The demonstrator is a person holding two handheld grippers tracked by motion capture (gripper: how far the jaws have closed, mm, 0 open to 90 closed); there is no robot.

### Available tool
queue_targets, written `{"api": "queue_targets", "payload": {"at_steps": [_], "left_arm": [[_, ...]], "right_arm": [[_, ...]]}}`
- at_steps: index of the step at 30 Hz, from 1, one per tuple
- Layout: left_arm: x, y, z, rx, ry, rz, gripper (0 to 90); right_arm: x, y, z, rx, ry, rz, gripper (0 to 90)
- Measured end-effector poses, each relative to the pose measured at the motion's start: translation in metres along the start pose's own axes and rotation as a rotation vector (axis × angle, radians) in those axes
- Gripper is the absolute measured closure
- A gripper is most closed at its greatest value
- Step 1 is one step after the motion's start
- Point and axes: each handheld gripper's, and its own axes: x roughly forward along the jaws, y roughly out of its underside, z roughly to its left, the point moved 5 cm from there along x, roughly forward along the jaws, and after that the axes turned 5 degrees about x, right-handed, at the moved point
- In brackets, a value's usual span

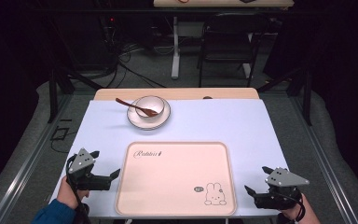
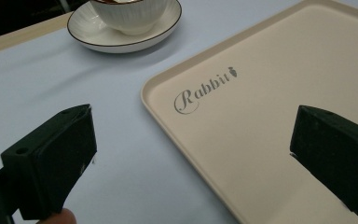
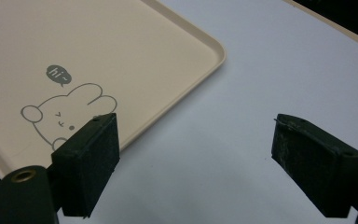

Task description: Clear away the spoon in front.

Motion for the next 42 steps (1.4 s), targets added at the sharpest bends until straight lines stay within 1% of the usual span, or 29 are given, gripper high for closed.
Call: {"api": "queue_targets", "payload": {"at_steps": [7,11,17,19,23,25,27,32,34,37,40,42], "left_arm": [[0.001,0.0,-0.001,-0.005,0.009,0.0,0.8],[0.0,0.0,-0.001,-0.003,0.006,0.008,0.8],[0.001,0.0,0.0,-0.006,0.001,0.003,0.9],[0.001,-0.001,-0.002,-0.015,0.02,-0.004,1.4],[0.002,-0.004,-0.006,-0.005,0.028,-0.012,1.4],[0.002,-0.005,-0.006,-0.005,0.02,-0.013,1.2],[0.002,-0.006,-0.004,-0.016,0.014,-0.019,1.0],[0.004,-0.007,-0.001,-0.041,-0.002,-0.016,0.4],[0.007,-0.008,-0.001,-0.04,0.004,-0.016,0.3],[0.009,-0.01,0.0,-0.034,-0.01,-0.018,0.2],[0.011,-0.012,0.003,-0.049,-0.03,-0.031,0.2],[0.012,-0.014,0.005,-0.07,-0.029,-0.034,0.2]], "right_arm": [[0.0,0.0,0.0,-0.001,0.003,0.006,14.3],[0.0,0.0,0.0,-0.005,0.005,0.002,14.3],[0.001,0.0,0.0,-0.005,0.003,0.005,14.3],[0.0,0.0,0.0,-0.007,0.001,0.003,14.3],[0.001,0.0,0.0,-0.011,0.002,0.003,14.3],[0.001,0.0,0.001,-0.011,0.002,0.004,14.3],[0.001,0.0,0.0,-0.009,0.004,0.003,14.3],[0.001,0.0,0.0,-0.009,0.003,0.004,14.3],[0.001,0.0,0.0,-0.008,0.002,0.006,14.3],[0.001,0.0,0.0,-0.009,0.002,0.006,14.3],[0.001,0.0,0.0,-0.011,0.003,0.004,14.3],[0.001,0.0,0.0,-0.008,0.003,0.005,14.3]]}}
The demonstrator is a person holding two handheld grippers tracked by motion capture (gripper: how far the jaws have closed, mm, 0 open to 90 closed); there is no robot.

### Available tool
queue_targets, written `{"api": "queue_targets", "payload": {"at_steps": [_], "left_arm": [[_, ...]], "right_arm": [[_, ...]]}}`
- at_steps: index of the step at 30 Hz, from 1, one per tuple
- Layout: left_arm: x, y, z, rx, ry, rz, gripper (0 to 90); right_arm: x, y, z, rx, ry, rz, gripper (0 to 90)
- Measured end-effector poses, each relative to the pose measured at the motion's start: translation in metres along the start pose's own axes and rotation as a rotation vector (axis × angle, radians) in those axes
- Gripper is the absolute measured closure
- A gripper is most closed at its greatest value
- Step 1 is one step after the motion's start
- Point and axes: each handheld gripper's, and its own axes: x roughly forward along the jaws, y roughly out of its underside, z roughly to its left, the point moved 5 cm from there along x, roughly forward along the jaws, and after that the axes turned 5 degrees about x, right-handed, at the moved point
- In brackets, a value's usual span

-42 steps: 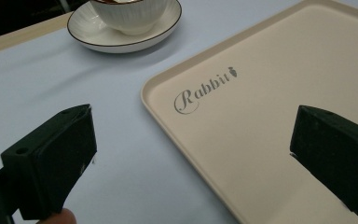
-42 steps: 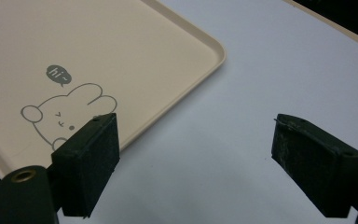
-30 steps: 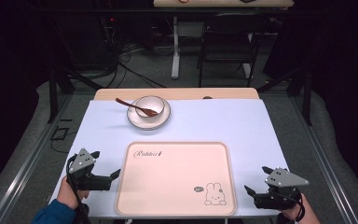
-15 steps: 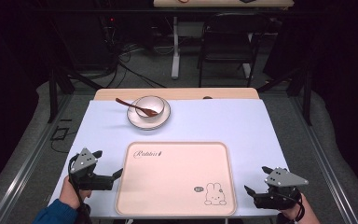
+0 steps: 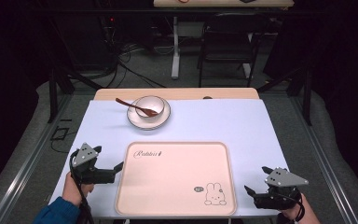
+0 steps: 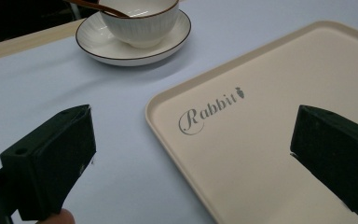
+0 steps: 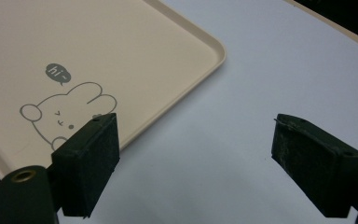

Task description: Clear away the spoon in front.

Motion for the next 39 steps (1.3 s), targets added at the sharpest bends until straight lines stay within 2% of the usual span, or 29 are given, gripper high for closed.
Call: {"api": "queue_targets", "payload": {"at_steps": [3,8,12,18,20,22,32,39], "left_arm": [[0.003,-0.003,0.003,0.001,-0.03,-0.004,0.2],[0.011,-0.009,0.006,-0.031,-0.048,-0.03,0.1],[0.019,-0.011,0.006,-0.043,-0.047,-0.028,0.0],[0.031,-0.02,0.005,-0.004,-0.044,-0.038,0.0],[0.034,-0.025,0.006,-0.007,-0.037,-0.048,0.0],[0.038,-0.028,0.006,0.004,-0.049,-0.054,0.0],[0.055,-0.039,0.013,0.002,-0.068,-0.052,0.1],[0.066,-0.049,0.028,-0.019,-0.108,-0.066,0.1]], "right_arm": [[0.0,0.0,0.0,-0.002,-0.001,0.002,14.3],[0.0,0.0,0.0,0.002,-0.003,-0.001,14.3],[0.0,0.0,0.0,0.001,-0.004,-0.001,14.3],[0.0,0.0,0.0,0.002,-0.004,-0.003,14.3],[0.0,0.0,0.0,0.003,-0.004,-0.004,14.3],[-0.001,0.0,0.0,0.003,-0.005,-0.004,14.3],[-0.001,0.0,0.0,0.006,-0.007,-0.006,14.3],[-0.001,0.001,0.0,0.007,-0.008,-0.007,14.2]]}}
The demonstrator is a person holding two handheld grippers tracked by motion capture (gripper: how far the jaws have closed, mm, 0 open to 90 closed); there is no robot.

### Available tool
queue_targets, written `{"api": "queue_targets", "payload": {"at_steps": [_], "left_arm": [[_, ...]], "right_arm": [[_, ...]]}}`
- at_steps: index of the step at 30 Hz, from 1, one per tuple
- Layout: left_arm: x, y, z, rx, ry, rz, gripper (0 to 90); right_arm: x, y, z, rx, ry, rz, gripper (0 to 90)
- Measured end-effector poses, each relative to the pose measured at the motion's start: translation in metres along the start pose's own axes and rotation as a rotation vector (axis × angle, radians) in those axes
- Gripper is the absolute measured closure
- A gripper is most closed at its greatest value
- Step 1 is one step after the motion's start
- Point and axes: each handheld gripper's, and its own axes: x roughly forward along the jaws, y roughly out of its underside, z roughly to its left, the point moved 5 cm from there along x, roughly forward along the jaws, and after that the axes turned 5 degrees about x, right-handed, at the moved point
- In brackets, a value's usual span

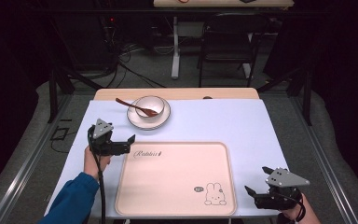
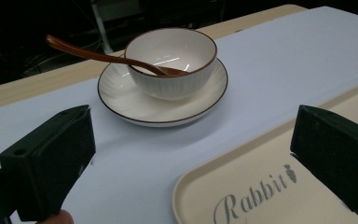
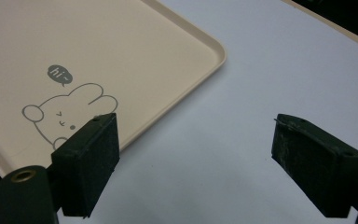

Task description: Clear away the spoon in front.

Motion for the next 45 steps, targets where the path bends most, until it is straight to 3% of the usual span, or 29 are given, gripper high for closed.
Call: {"api": "queue_targets", "payload": {"at_steps": [13,23,30,34,36,45], "left_arm": [[0.02,-0.006,0.015,-0.035,-0.025,-0.014,0.0],[0.042,-0.008,0.029,-0.123,-0.036,0.009,0.0],[0.055,-0.012,0.043,-0.189,-0.073,0.008,0.1],[0.062,-0.011,0.049,-0.212,-0.076,0.01,0.3],[0.067,-0.011,0.052,-0.218,-0.058,0.02,2.3],[0.082,-0.013,0.063,-0.266,-0.079,0.028,2.9]], "right_arm": [[0.0,0.0,0.0,-0.001,-0.002,-0.001,14.2],[0.0,0.0,-0.001,0.005,-0.003,0.0,14.2],[0.0,0.0,-0.001,0.005,-0.003,0.0,14.2],[0.0,0.0,-0.001,0.007,-0.003,-0.001,14.2],[0.0,0.0,-0.001,0.009,-0.002,-0.001,14.2],[0.0,0.0,-0.001,0.008,-0.004,0.0,14.3]]}}
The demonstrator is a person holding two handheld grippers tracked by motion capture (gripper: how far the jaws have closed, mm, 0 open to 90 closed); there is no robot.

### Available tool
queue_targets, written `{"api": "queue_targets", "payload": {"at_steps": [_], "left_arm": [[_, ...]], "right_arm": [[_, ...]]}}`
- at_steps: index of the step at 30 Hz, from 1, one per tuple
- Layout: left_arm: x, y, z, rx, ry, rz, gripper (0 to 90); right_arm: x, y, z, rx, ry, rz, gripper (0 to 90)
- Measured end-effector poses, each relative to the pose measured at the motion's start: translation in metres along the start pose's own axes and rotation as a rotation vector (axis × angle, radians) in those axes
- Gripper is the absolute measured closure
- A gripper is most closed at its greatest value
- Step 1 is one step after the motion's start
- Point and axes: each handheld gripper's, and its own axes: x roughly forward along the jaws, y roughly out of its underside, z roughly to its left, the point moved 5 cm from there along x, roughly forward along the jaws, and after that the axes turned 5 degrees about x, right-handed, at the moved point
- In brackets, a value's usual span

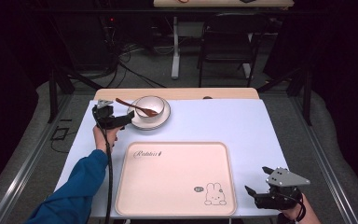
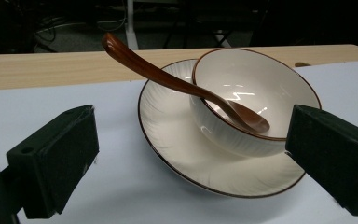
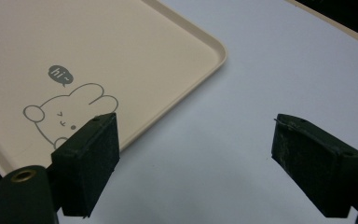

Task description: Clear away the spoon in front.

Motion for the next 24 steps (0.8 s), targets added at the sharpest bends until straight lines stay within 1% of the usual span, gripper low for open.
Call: {"api": "queue_targets", "payload": {"at_steps": [2,3,4,5,6,7,8,9,10,11,12,13,14,15,16,18,19,20,24], "left_arm": [[0.003,-0.002,0.002,-0.01,0.004,-0.004,6.5],[0.004,-0.003,0.003,-0.013,0.002,-0.003,9.3],[0.006,-0.004,0.004,-0.016,-0.009,-0.014,10.7],[0.007,-0.004,0.005,-0.014,-0.007,-0.015,14.1],[0.009,-0.004,0.005,-0.017,-0.001,-0.012,15.7],[0.011,-0.004,0.006,-0.03,-0.003,-0.013,15.4],[0.012,-0.004,0.007,-0.034,0.003,-0.014,15.7],[0.014,-0.005,0.007,-0.036,-0.001,-0.006,16.1],[0.015,-0.005,0.008,-0.038,-0.01,-0.007,16.5],[0.017,-0.006,0.009,-0.044,-0.009,-0.015,17.1],[0.018,-0.007,0.011,-0.041,-0.008,-0.01,17.8],[0.019,-0.008,0.012,-0.039,-0.017,-0.012,18.3],[0.02,-0.01,0.013,-0.036,-0.024,-0.024,19.0],[0.021,-0.011,0.016,-0.041,-0.023,-0.026,20.1],[0.022,-0.013,0.018,-0.058,-0.026,-0.035,21.0],[0.024,-0.014,0.021,-0.071,-0.029,-0.042,23.7],[0.025,-0.014,0.022,-0.08,-0.017,-0.041,25.1],[0.027,-0.013,0.023,-0.09,-0.015,-0.044,26.5],[0.033,-0.012,0.022,-0.089,-0.01,-0.04,31.3]], "right_arm": [[0.0,0.0,0.0,0.001,0.0,0.001,14.3],[0.0,0.0,0.0,0.0,-0.001,0.002,14.3],[0.0,0.0,0.0,-0.001,-0.001,0.002,14.3],[0.0,0.0,0.0,-0.002,-0.001,0.003,14.3],[0.0,0.0,0.0,-0.002,-0.001,0.003,14.3],[0.0,0.0,0.0,-0.004,0.0,0.003,14.3],[0.0,0.0,0.0,-0.004,0.0,0.003,14.3],[0.0,0.0,0.0,-0.004,0.0,0.003,14.3],[0.0,0.0,0.0,-0.002,0.0,0.003,14.3],[0.0,0.0,0.0,-0.003,0.0,0.003,14.3],[0.0,0.0,0.0,-0.003,0.0,0.004,14.3],[0.0,0.0,0.0,-0.003,0.0,0.004,14.3],[0.0,0.0,0.0,-0.002,0.0,0.004,14.3],[0.0,0.0,0.0,-0.001,0.001,0.004,14.3],[0.0,0.0,0.0,0.0,0.001,0.003,14.3],[0.0,0.0,0.0,0.001,0.0,0.004,14.3],[0.0,0.0,0.0,0.001,0.001,0.004,14.3],[0.0,0.0,0.0,-0.001,0.001,0.004,14.3],[0.0,0.0,0.0,-0.001,0.0,0.004,14.3]]}}
